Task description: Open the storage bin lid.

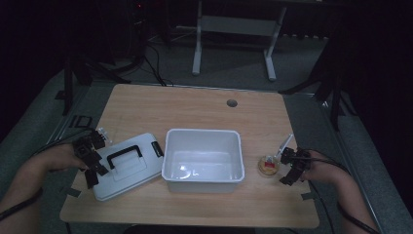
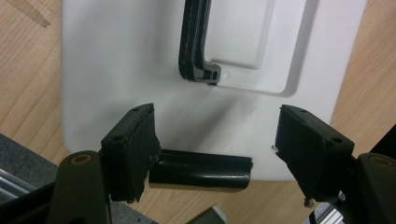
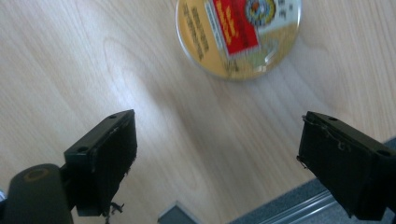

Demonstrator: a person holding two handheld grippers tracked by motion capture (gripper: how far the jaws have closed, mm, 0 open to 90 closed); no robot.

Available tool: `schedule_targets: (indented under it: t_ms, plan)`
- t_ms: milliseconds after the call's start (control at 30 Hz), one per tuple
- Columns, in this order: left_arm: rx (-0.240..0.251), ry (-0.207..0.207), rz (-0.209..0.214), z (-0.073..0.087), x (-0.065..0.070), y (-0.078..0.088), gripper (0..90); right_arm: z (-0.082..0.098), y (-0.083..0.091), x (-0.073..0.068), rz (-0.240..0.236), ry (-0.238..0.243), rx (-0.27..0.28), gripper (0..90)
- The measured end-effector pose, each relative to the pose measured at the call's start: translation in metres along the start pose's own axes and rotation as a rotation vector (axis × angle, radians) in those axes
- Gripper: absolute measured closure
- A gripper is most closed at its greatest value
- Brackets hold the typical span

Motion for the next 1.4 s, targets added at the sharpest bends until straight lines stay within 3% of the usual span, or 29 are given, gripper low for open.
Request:
schedule_targets:
  t_ms: [167, 400, 667, 800, 967, 1133, 1267, 1400]
  plan:
    - [-0.009, 0.001, 0.001, 0.001, -0.001, -0.002, 29.0, -0.015, -0.008, 0.000, 0.001, 0.040, 0.024, 11.2]
    - [-0.004, -0.003, 0.009, 0.000, 0.000, -0.002, 29.2, -0.029, -0.020, 0.003, 0.013, 0.090, -0.005, 11.2]
    - [-0.004, -0.003, 0.013, 0.000, -0.001, -0.004, 29.2, -0.039, -0.032, 0.006, -0.017, 0.092, -0.034, 11.2]
    - [-0.009, -0.001, 0.012, 0.001, -0.001, -0.004, 29.2, -0.043, -0.038, 0.010, -0.011, 0.101, -0.023, 11.2]
    - [-0.010, 0.000, 0.014, 0.001, -0.001, -0.004, 29.1, -0.043, -0.046, 0.012, -0.002, 0.114, -0.056, 11.7]
    - [-0.015, 0.003, 0.014, 0.003, -0.002, -0.006, 29.2, -0.043, -0.052, 0.016, -0.023, 0.087, -0.048, 11.7]
    - [-0.013, 0.002, 0.016, 0.003, -0.001, -0.006, 29.2, -0.042, -0.059, 0.016, -0.053, 0.077, -0.064, 15.8]
    - [-0.017, 0.002, 0.013, 0.002, -0.002, -0.005, 29.1, -0.042, -0.060, 0.016, -0.052, 0.092, -0.070, 18.9]
Point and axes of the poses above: each handheld gripper's, and its own axes: y roughly backward along the jaws, z roughly out of its underside, x roughly to its right, the point moved 4 cm from there along -y, roughly forward along the jaws, and after that the axes turned 14 degrees about x, right-handed, at the moved point
